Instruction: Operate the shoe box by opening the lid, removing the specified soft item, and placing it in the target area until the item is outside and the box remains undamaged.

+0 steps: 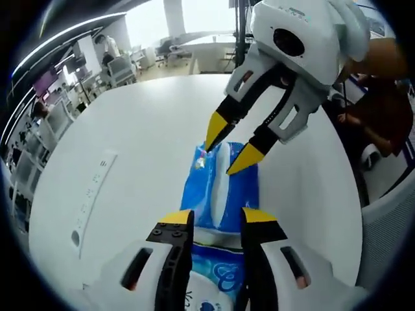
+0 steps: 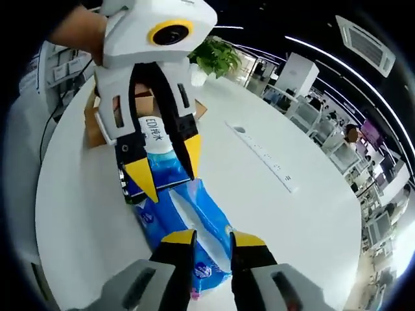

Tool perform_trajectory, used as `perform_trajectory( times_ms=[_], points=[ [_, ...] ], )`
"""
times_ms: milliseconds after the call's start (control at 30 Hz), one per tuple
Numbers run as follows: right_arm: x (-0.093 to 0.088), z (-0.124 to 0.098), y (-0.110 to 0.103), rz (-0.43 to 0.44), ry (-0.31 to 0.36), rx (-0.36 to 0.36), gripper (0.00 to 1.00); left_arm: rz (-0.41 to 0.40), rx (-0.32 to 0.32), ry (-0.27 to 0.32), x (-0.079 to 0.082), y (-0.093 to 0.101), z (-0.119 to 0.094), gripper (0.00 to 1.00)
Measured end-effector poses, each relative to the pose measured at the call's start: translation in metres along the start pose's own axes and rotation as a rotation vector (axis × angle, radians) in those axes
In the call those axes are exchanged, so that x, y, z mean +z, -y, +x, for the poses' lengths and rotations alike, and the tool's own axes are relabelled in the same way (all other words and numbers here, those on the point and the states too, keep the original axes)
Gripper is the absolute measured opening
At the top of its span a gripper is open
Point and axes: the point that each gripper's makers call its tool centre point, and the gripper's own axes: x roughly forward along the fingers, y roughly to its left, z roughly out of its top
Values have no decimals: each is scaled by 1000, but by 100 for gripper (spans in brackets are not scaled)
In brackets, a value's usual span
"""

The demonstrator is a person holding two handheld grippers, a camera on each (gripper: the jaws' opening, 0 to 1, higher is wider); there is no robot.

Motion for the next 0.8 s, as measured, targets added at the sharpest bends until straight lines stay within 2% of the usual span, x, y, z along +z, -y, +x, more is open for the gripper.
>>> perform_trajectory(
  times_ms=[133, 300, 433, 667, 800],
  points=[
    [1, -7, -3, 20, -1, -3, 24, -26, -13, 14, 0, 4, -6, 36],
    [0, -14, -12, 55, -17, 6, 34, -41, -28, 38, -2, 15, -23, 40],
    [3, -19, -19, 77, -12, 16, 40, -63, -13, 85, 0, 21, -38, 46],
    [17, -28, -30, 104, 15, 5, 49, -96, 1, 113, -8, 27, -67, 54],
    [22, -32, -33, 115, 24, -9, 55, -142, 14, 144, -11, 30, -84, 59]
  ],
)
